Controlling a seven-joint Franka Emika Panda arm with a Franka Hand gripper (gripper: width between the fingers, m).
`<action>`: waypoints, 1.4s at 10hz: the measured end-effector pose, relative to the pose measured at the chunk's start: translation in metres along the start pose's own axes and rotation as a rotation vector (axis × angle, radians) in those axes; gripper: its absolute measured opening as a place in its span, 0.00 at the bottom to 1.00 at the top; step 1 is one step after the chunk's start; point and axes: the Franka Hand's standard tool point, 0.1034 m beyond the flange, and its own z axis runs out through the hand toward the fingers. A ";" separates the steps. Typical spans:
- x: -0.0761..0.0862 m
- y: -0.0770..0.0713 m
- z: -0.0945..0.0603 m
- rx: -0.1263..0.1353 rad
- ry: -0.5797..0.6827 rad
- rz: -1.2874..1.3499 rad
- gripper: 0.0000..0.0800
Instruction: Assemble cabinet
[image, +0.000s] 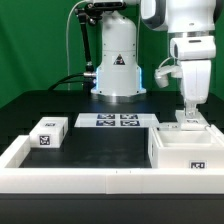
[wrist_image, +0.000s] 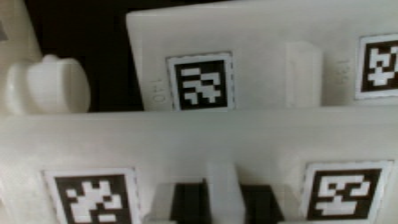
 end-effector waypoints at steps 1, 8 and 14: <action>0.000 0.003 -0.001 0.000 -0.002 0.002 0.09; 0.003 0.003 0.002 0.019 -0.007 0.005 0.09; 0.002 0.001 0.002 0.035 -0.016 -0.006 0.09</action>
Offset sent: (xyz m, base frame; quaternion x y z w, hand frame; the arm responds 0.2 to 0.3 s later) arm 0.0000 0.0000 0.0000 0.0000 0.0000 0.0000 1.0000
